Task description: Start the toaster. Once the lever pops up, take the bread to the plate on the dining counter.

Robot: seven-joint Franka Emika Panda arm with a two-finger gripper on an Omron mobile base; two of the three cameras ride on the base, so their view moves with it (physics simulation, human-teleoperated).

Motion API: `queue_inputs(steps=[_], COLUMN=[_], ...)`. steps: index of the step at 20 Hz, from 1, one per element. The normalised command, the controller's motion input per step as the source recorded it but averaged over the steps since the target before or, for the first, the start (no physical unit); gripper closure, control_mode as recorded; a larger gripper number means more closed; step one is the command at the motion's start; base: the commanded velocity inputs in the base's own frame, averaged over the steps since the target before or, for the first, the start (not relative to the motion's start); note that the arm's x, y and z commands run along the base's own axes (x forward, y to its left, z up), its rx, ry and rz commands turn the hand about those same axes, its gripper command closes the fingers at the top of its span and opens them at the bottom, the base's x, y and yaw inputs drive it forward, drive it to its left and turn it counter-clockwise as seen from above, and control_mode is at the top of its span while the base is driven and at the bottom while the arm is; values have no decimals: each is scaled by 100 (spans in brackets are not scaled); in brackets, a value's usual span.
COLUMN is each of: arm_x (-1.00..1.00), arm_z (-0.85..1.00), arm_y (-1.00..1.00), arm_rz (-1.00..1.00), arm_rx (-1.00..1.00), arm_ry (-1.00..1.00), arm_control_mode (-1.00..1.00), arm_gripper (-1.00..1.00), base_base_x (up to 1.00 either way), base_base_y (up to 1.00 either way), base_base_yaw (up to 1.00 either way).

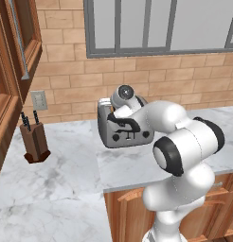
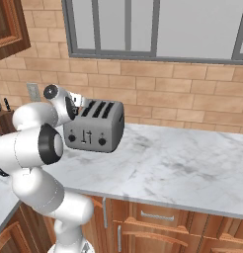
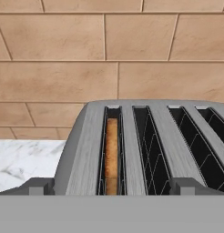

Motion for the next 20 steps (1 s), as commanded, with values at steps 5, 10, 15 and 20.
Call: queue_inputs(steps=[5,10,15,20], arm_x=[0,0,0,0], arm_z=[0,0,0,0], arm_y=[0,0,0,0], arm_rz=[0,0,0,0], arm_rx=[0,0,0,0], arm_ry=[0,0,0,0], arm_control_mode=[-100,-100,-100,-100], arm_gripper=[-100,-100,-100,-100], base_base_x=[0,0,0,0], base_base_y=[0,0,0,0], base_base_yaw=[0,0,0,0])
